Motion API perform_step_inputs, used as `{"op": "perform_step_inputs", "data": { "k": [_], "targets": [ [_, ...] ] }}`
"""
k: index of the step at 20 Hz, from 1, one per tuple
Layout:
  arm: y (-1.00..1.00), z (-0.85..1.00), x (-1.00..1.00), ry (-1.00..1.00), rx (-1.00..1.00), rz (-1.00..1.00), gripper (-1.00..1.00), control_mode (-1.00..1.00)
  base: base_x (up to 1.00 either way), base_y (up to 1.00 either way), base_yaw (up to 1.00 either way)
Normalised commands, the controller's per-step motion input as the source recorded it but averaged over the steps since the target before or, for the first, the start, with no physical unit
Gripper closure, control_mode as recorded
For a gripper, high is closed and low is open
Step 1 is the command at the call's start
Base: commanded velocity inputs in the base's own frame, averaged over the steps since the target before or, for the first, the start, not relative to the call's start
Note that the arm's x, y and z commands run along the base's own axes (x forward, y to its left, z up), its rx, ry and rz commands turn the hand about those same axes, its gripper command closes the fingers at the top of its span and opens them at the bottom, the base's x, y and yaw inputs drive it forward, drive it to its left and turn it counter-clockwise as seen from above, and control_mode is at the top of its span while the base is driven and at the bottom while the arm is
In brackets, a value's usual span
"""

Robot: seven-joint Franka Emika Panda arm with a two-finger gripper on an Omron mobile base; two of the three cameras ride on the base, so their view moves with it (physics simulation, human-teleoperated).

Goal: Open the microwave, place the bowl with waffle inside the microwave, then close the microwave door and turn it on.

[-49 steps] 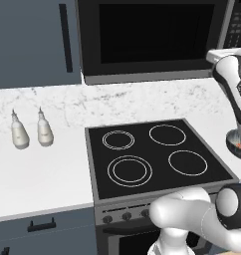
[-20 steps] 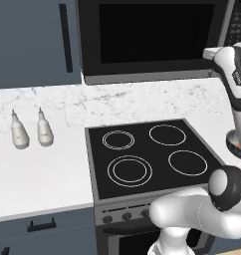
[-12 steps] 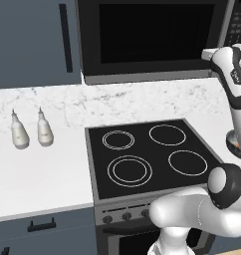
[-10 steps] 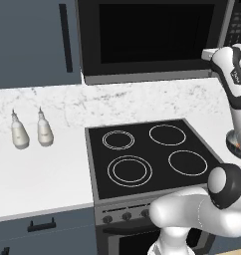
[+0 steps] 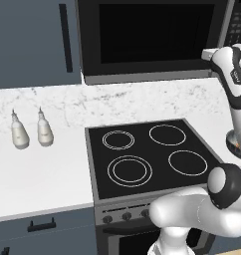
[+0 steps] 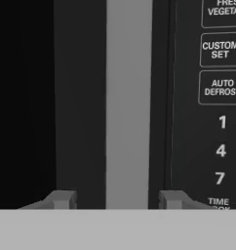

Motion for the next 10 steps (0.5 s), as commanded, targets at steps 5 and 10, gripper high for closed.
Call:
{"op": "perform_step_inputs", "data": {
  "k": [5,10],
  "targets": [
    [0.0,0.0,0.0,0.0,0.0,0.0,1.0,-1.0,0.0,0.0,0.0],
    [0.0,0.0,-0.06,0.0,0.0,0.0,1.0,-1.0,0.0,0.0,0.0]
  ]
}}
